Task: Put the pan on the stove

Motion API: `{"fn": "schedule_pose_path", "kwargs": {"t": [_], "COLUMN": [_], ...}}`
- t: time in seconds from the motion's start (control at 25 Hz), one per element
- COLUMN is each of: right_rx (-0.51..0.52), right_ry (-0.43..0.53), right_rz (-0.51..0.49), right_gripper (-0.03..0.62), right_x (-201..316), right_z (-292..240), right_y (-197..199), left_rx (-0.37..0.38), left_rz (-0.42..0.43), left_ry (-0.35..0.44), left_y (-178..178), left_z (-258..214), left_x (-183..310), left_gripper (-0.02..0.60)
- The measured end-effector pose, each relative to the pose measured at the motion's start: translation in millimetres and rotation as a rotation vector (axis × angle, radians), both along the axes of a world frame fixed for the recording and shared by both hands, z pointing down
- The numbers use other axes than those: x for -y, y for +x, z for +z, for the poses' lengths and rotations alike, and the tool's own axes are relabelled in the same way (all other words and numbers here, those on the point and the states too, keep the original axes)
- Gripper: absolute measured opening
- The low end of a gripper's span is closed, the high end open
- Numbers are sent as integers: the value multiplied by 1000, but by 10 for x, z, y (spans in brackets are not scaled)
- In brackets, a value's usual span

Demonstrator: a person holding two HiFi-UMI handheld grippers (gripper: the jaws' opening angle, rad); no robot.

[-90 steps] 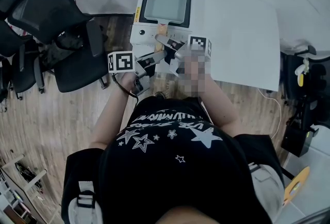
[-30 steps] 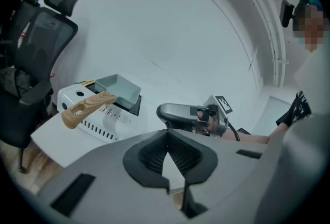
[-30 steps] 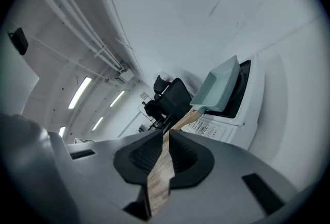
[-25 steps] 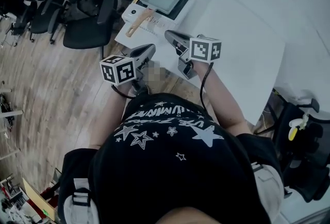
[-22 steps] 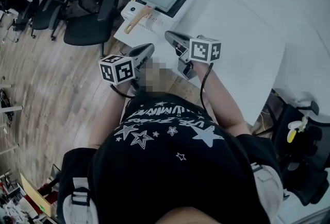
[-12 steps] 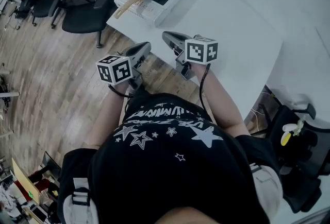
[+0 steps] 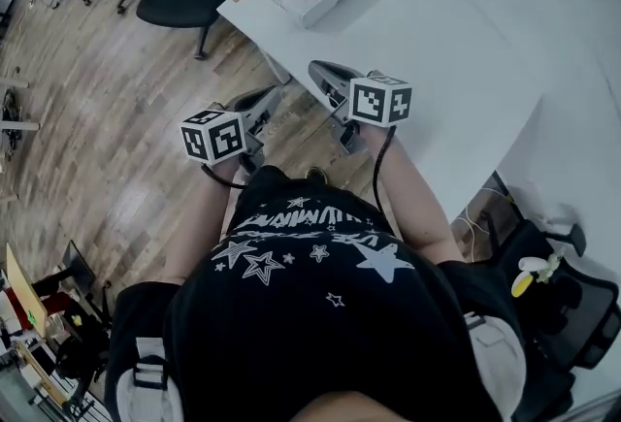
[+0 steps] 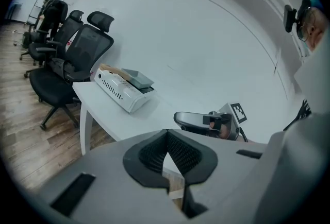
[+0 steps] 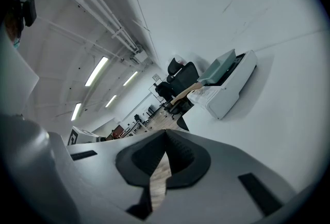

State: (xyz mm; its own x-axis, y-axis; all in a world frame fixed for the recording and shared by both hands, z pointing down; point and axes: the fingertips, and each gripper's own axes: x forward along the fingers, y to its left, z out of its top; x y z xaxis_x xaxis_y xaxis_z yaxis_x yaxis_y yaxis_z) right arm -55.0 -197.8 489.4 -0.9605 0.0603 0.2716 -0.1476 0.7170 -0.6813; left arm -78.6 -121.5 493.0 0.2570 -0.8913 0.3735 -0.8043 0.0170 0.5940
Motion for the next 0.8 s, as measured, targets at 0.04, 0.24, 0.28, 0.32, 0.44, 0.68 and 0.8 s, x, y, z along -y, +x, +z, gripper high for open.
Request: {"fn": "schedule_pose_path", "kwargs": {"t": [0.04, 0.24, 0.28, 0.32, 0.44, 0.68, 0.8], "right_rx": [3, -15, -18, -22, -44, -73, -70], "right_ry": [-7, -2, -2, -1, 15, 81, 86], "right_rz": [-7, -36, -42, -48, -71, -104, -103], "right_gripper": [6, 6, 6, 6, 6, 6, 6], "right_x": [-32, -163, -204, -252, -433, -848, -1071], "right_z": [-2, 52, 71, 89, 121, 51, 32], "right_y": [-3, -51, -66, -80, -106, -83, -28], "left_rx": [-3, -11, -19, -27, -33, -37, -37], "left_rz": [-2, -8, -9, -11, -32, -92, -102], "left_ry": [2, 9, 11, 13, 12, 27, 31], "left_y": [10, 74, 82, 88, 79, 53, 112], "left_z": [-8, -30, -21, -11, 7, -60, -70], "left_x": [-19, -129, -177, -234, -450, -917, -1171], "left_gripper": [8, 8, 8, 8, 8, 8, 8]}}
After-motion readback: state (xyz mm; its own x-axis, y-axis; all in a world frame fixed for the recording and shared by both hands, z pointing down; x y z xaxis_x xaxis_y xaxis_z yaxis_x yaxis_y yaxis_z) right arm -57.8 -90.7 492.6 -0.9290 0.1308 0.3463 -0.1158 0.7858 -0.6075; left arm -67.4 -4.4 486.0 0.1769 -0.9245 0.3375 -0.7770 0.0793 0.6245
